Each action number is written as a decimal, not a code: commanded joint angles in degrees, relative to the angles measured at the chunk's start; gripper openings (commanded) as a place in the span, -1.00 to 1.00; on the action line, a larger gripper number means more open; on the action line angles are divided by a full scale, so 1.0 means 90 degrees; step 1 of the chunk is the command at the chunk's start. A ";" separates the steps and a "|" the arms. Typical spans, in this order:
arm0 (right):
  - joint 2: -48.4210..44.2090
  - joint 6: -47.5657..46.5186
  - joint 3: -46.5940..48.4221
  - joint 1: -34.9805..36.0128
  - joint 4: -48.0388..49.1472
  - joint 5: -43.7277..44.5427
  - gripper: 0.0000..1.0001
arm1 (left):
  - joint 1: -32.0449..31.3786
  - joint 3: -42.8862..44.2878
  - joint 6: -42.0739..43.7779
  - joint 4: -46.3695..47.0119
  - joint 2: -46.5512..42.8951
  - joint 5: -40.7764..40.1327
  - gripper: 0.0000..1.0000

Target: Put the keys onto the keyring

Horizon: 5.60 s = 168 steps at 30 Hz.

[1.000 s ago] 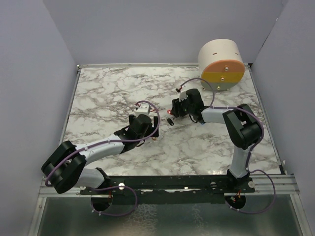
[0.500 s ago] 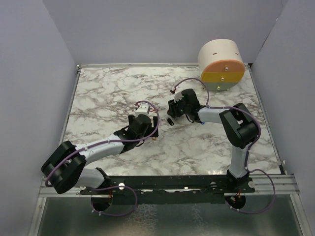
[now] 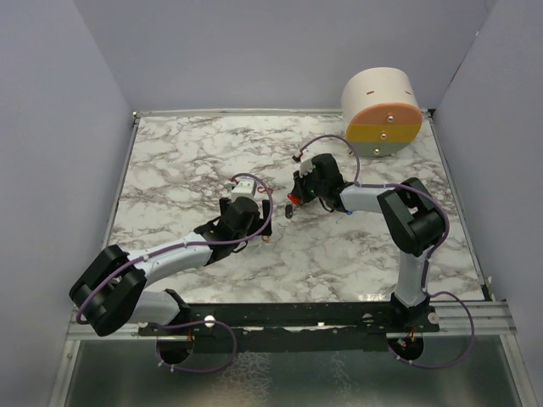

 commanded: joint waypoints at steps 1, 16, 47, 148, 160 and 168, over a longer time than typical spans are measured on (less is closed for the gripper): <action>0.0073 -0.0029 -0.0103 0.0063 -0.0433 0.0160 -0.99 | 0.0038 -0.0087 0.0033 0.0096 -0.0143 0.0099 0.91; -0.0889 0.0076 -0.0651 0.0135 -0.0314 0.0232 0.09 | 0.0051 -0.0063 0.0028 0.0102 -0.0123 0.0177 0.91; -0.0533 0.0323 -0.0563 0.0551 -0.0792 0.1261 -0.67 | 0.0090 -0.0206 0.0010 0.0119 -0.0263 0.0166 0.91; -0.4946 0.0996 -0.2885 0.0569 0.1054 0.1463 -0.99 | -0.1073 0.0624 -0.1036 -0.0452 0.1984 -0.1412 0.18; -0.4897 0.0990 -0.2876 0.0564 0.1053 0.1485 -0.99 | -0.1123 0.0470 -0.0990 -0.0494 0.1846 -0.1386 -0.25; -0.4847 0.0987 -0.2864 0.0570 0.1066 0.1464 -0.99 | -0.1121 0.0514 -0.0864 -0.0434 0.1875 -0.1322 -0.88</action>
